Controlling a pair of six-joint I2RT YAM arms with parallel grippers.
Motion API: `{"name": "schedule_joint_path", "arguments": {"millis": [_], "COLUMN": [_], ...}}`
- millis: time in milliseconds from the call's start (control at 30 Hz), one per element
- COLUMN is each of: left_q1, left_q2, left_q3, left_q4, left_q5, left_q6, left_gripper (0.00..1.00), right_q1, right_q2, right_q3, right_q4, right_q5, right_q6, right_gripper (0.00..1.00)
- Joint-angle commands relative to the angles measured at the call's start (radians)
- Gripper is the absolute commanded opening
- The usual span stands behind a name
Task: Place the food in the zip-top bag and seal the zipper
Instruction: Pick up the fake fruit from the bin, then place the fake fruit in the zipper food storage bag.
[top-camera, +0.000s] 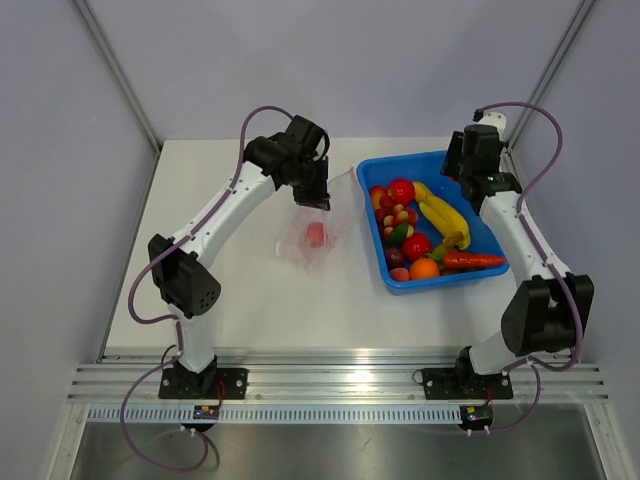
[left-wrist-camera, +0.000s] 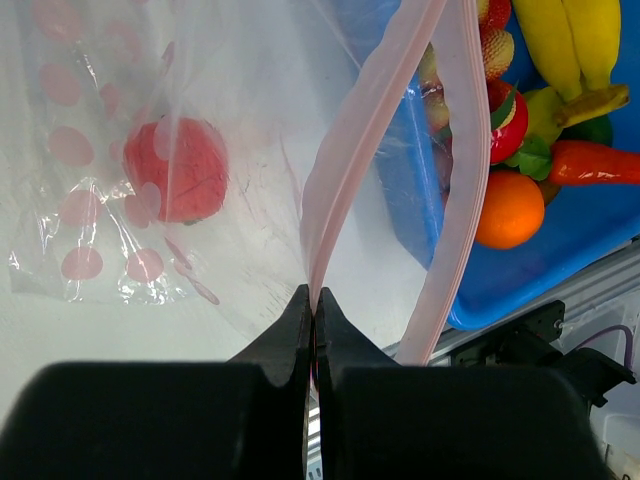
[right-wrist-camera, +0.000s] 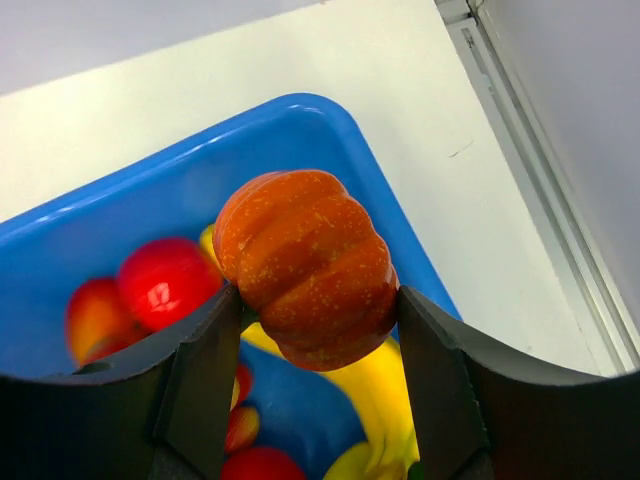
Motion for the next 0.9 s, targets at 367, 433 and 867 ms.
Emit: {"name": "schedule_joint_path", "arguments": {"millis": [367,433,867], "left_q1": [-0.002,-0.002,-0.002], "left_q2": [-0.004,-0.005,-0.042], "left_q3": [0.006,0.008,0.005], "left_q4": [0.036,0.036,0.027], "left_q5": [-0.013,-0.012,-0.016], "left_q6": [0.006,0.007,0.01], "left_gripper": [0.0,0.0,0.0], "right_q1": [0.385,0.435,0.56], "right_q2": [-0.371,-0.334,-0.073], "right_q3": [-0.059,-0.05,0.083], "right_q4": [-0.11,-0.099,-0.155], "right_q5": [-0.25,-0.263,-0.3], "right_q6": [0.263,0.273,0.274], "right_gripper": [0.25,0.25,0.82]}}
